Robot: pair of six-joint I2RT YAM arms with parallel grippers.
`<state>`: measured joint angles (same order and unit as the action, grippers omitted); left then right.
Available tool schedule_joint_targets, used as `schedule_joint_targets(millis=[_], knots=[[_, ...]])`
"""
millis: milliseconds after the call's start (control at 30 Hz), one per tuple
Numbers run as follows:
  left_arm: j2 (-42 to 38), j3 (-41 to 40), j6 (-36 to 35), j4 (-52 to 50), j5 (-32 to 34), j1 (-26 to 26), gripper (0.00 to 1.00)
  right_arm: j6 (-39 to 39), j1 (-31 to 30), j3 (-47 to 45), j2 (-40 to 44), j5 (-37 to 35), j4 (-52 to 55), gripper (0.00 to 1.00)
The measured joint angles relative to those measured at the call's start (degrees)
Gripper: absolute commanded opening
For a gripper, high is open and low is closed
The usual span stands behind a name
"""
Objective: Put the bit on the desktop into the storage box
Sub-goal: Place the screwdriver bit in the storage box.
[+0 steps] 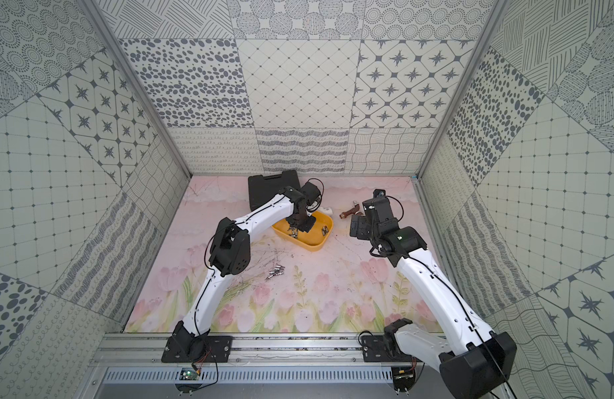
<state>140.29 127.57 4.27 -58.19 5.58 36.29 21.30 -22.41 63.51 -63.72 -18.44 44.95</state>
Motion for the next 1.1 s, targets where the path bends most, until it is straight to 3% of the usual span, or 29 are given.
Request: schedule_joint_targets(millis=[500, 567, 700, 1100], knots=[[-0.7, 0.1, -0.9, -1.3, 0.5, 0.0, 0.52, 0.2, 0.0, 0.0, 0.0, 0.0, 0.0, 0.96], [-1.4, 0.1, -0.9, -1.4, 0.5, 0.0, 0.59, 0.2, 0.0, 0.0, 0.0, 0.0, 0.0, 0.97], [-4.1, -0.8, -1.0, -1.4, 0.5, 0.0, 0.84, 0.2, 0.0, -0.1, 0.0, 0.0, 0.0, 0.96], [-15.7, -8.2, -1.0, -0.7, -0.6, 0.0, 0.95, 0.2, 0.0, -0.3, 0.0, 0.0, 0.0, 0.96]])
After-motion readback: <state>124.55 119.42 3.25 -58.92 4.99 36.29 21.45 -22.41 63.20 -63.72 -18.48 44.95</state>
